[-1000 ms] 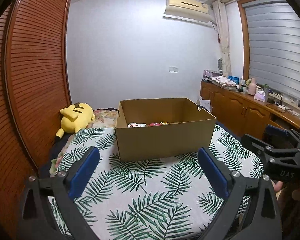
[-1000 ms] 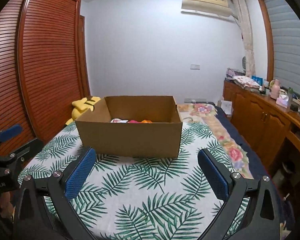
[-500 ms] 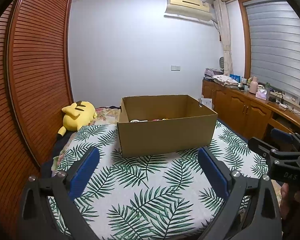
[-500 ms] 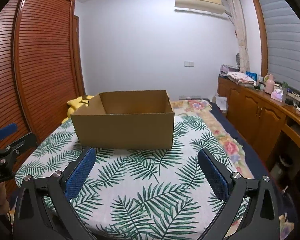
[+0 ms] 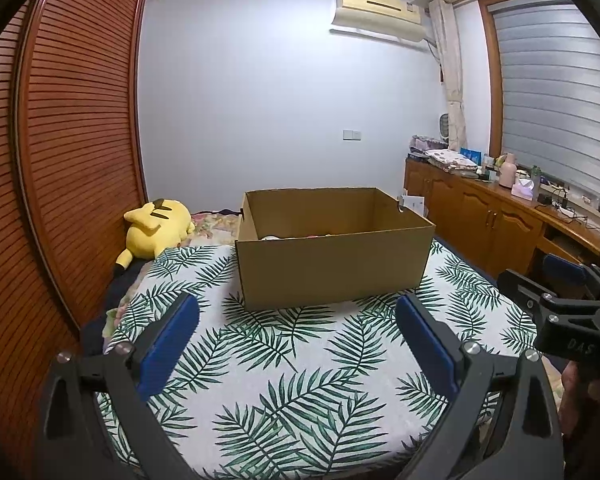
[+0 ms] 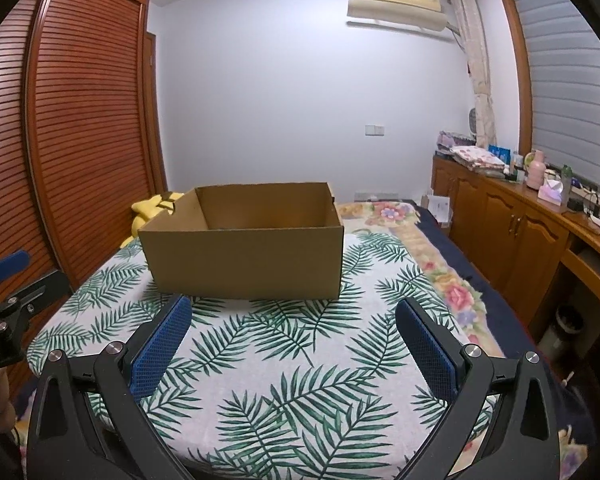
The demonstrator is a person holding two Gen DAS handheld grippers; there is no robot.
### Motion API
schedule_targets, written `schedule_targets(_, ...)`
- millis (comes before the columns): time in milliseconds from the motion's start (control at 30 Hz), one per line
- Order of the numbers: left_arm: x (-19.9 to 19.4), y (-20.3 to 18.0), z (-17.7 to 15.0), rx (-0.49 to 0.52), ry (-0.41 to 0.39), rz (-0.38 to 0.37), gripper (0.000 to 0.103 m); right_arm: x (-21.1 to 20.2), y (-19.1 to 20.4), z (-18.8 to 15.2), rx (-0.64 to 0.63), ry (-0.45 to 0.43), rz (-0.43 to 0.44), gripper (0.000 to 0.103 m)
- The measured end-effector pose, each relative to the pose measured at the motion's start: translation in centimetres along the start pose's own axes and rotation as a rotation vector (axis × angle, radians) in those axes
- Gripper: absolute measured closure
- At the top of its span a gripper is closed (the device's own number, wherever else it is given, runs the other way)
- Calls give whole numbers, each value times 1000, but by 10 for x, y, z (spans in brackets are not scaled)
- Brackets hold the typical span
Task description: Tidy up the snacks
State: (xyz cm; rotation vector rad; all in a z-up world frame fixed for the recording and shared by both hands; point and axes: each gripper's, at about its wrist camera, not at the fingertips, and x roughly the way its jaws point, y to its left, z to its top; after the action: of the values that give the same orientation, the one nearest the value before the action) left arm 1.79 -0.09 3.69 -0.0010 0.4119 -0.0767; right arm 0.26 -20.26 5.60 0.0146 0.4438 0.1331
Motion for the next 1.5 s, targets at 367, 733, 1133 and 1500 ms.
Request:
schedule_targets(367, -1, 2, -1, 3, 3, -2, 3, -1, 0, 0, 0, -1, -1, 0)
schedule_targets(733, -5, 0, -1, 10, 3, 1, 3, -1, -1, 0, 3, -3, 0, 0)
schedule_targets(1133, -8, 2, 0, 3, -3, 0, 3, -6, 3, 1, -2, -12, -2, 0)
schedule_targets(1500, -9, 4, -1, 0, -3, 1, 3, -4, 4, 0, 8, -10, 7, 0)
